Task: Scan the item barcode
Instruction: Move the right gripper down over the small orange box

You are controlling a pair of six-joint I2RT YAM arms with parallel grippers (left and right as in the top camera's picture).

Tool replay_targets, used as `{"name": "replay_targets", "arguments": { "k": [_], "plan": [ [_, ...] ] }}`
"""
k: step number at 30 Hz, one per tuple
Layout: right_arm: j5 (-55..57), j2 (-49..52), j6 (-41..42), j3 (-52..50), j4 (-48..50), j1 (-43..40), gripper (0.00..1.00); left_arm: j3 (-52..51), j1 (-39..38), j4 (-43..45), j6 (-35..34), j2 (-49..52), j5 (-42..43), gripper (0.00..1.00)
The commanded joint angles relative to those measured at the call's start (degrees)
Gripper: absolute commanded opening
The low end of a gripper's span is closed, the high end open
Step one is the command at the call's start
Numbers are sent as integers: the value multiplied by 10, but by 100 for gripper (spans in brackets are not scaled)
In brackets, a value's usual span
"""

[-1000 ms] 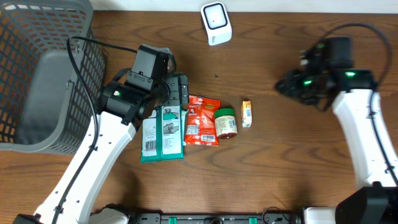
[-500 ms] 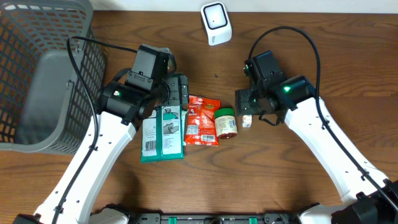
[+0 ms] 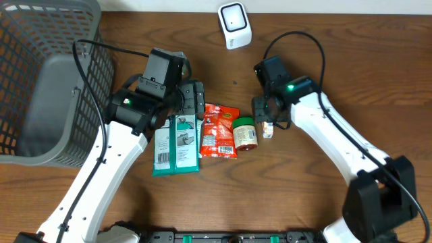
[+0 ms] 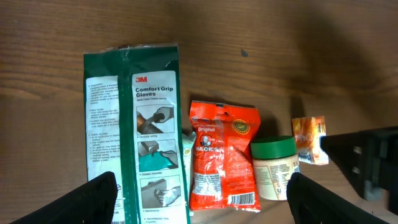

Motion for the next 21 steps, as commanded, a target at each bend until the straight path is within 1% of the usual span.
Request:
{"name": "replay_targets", "arguments": {
  "k": [1, 10, 15, 18, 21],
  "plan": [
    [20, 37, 6, -5, 5, 1, 58, 10, 0, -1, 12, 2, 1, 87],
    [20, 85, 6, -5, 3, -6, 52, 10, 0, -1, 12, 2, 1, 87],
    [46, 86, 6, -5, 3, -6, 38, 10, 0, -1, 12, 2, 1, 87],
    [63, 86, 6, -5, 3, -6, 33, 10, 0, -1, 12, 2, 1, 87],
    [62, 86, 6, -5, 5, -6, 32, 10, 0, -1, 12, 2, 1, 87]
  ]
}}
